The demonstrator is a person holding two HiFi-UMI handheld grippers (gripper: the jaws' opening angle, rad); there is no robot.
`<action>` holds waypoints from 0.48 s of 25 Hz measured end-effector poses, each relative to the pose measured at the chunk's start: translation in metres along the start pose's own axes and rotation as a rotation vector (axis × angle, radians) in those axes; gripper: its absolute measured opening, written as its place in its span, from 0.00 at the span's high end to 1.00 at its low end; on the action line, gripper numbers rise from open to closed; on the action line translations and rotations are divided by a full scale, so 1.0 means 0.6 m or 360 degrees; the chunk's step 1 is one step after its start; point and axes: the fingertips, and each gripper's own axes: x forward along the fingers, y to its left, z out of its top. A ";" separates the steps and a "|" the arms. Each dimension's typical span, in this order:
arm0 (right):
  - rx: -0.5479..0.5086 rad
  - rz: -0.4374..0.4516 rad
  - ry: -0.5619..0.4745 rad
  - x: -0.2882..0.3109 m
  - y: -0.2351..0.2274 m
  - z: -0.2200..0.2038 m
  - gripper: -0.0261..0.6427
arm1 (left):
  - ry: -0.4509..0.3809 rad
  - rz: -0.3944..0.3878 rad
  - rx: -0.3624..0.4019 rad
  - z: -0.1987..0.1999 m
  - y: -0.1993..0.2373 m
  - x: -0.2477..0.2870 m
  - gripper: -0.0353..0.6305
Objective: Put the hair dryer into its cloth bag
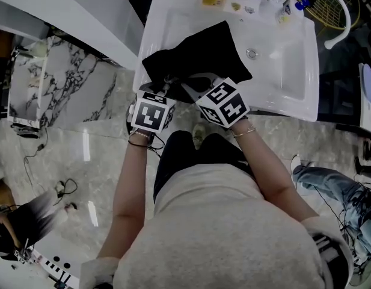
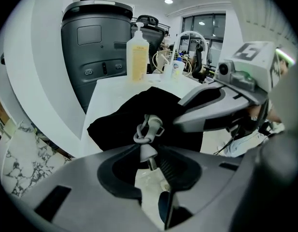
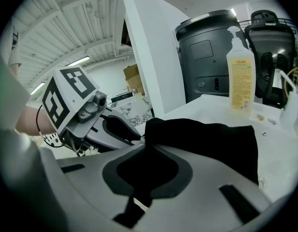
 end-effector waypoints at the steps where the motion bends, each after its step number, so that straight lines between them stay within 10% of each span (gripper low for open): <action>1: -0.0003 0.0007 0.0002 0.001 0.002 0.000 0.94 | 0.0007 -0.0002 0.0010 0.004 0.002 0.002 0.78; 12: 0.0081 0.0007 0.0027 0.006 -0.002 -0.021 0.94 | -0.0008 -0.0002 0.0194 0.058 0.004 0.047 0.78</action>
